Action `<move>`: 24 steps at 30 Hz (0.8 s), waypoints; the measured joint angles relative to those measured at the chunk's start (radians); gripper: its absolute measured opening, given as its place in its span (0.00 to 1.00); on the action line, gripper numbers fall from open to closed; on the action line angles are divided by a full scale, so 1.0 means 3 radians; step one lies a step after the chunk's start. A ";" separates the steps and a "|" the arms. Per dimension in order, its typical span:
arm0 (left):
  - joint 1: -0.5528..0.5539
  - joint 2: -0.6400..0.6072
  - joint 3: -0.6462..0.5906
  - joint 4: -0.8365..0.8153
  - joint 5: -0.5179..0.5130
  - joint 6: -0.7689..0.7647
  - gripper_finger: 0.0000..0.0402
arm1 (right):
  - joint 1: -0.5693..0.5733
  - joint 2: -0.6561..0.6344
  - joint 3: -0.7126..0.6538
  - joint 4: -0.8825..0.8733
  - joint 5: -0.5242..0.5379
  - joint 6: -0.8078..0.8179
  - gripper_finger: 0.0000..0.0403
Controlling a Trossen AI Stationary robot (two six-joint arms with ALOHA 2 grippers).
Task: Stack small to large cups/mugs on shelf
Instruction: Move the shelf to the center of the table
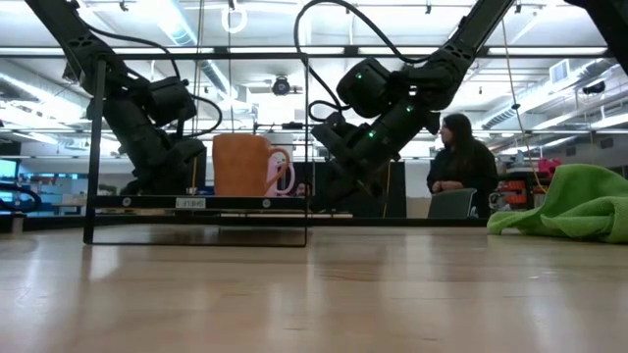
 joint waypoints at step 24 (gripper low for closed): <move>-0.0233 0.0003 -0.0001 0.0029 0.0066 -0.0056 0.05 | 0.0199 -0.0129 -0.0003 -0.0352 0.0233 0.0010 0.00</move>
